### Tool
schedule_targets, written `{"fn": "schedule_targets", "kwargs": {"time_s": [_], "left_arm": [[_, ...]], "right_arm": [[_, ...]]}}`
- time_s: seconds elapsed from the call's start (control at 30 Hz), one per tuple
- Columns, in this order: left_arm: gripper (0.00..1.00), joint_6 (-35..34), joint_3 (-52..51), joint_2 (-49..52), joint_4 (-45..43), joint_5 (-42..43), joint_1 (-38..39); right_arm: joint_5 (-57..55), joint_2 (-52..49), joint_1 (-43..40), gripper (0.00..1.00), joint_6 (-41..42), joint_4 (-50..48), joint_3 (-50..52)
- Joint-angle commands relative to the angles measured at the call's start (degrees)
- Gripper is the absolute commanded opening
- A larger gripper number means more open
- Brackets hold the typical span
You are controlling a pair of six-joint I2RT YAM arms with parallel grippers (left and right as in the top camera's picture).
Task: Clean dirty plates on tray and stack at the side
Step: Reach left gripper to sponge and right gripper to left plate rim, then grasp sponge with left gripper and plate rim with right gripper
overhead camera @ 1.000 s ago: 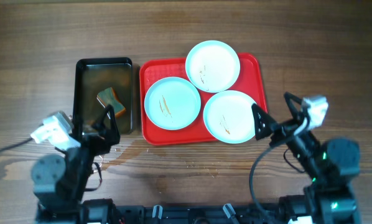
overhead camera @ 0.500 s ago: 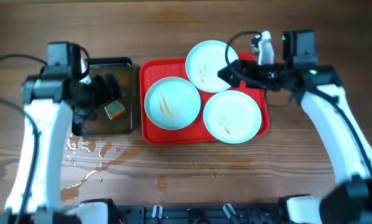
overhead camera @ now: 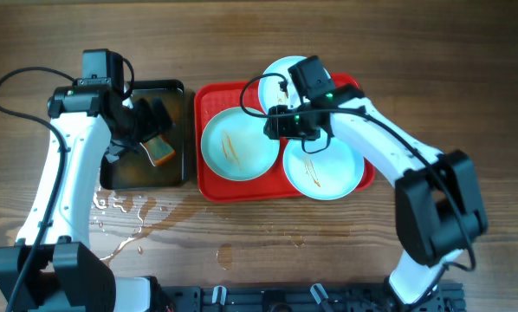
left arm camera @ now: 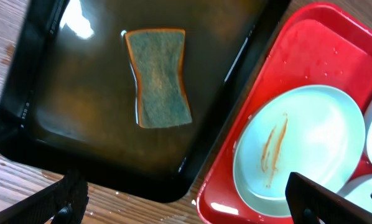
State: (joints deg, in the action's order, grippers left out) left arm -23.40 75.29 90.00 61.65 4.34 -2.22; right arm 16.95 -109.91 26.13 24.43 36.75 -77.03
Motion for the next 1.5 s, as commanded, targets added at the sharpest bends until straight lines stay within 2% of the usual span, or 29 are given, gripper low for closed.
{"fn": "schedule_targets", "kwargs": {"time_s": [0.0, 0.23, 0.43, 0.5, 0.6, 0.63, 0.7, 0.8, 0.9, 0.97, 1.07, 1.2, 1.27, 1.33, 1.37, 1.47], "left_arm": [[1.0, 0.5, 0.8, -0.4, -1.0, -1.7, -0.8], [1.0, 0.0, 0.8, -0.4, -2.1, -1.6, -1.3], [1.0, -8.9, 0.0, 0.6, -2.4, -1.6, -1.3], [1.0, -11.6, -1.5, 1.6, -3.6, -1.6, -1.3], [0.99, -11.8, -3.1, 3.3, -5.3, -1.6, -1.3], [0.98, -11.8, -3.3, 3.7, -5.7, -1.6, -1.3], [0.96, -11.8, -3.7, 4.8, -8.0, -1.6, -1.3], [0.86, -11.3, -5.2, 6.6, -11.3, -1.7, -1.3], [0.59, -11.0, -7.3, 8.1, -15.1, -3.2, -1.3], [0.46, -8.3, -8.4, 9.9, -17.2, -3.4, -1.3], [0.44, -5.2, -10.3, 11.9, -18.5, -3.7, -1.3], [0.36, -4.7, -11.6, 14.4, -21.2, -4.4, -1.3], [0.28, -3.8, -11.6, 15.4, -22.2, -4.4, -1.2], [0.15, -3.8, -11.6, 15.8, -22.7, -4.4, -1.2], [0.04, -3.8, -11.6, 15.8, -22.9, -4.4, -1.2], [0.04, -3.8, -11.6, 15.8, -23.2, -4.4, -1.2]], "right_arm": [[-4.1, -4.4, 1.6, 0.57, 0.4, 0.1, -3.1], [-6.0, -8.9, 2.0, 0.47, 5.8, -2.7, -3.2], [-2.5, -10.8, 2.3, 0.31, 11.3, -3.3, -3.1], [-2.6, -10.8, 2.6, 0.19, 11.8, -3.5, -3.1], [-3.0, -11.2, 3.5, 0.13, 11.8, -3.4, -3.1], [-2.9, -11.6, 3.7, 0.07, 11.8, -3.3, -3.1], [-2.7, -12.2, 3.9, 0.04, 11.8, -3.2, -3.1], [-2.1, -12.4, 4.0, 0.04, 11.8, -3.3, -3.1], [-1.9, -12.4, 4.0, 0.04, 11.6, -3.3, -3.1], [-1.8, -12.4, 4.0, 0.04, 11.3, -2.9, -3.1], [-1.6, -12.4, 4.0, 0.05, 11.3, -1.7, -3.1], [-1.4, -12.4, 4.0, 0.04, 11.3, 0.2, -3.1], [-1.5, -12.4, 4.0, 0.04, 11.1, 1.5, -3.1], [-1.7, -12.2, 3.9, 0.04, 11.1, 2.9, -3.3], [-2.5, -11.8, 3.9, 0.04, 11.1, 3.4, -3.3], [-6.1, -10.3, 3.9, 0.04, 11.8, 4.5, -3.3]]}}
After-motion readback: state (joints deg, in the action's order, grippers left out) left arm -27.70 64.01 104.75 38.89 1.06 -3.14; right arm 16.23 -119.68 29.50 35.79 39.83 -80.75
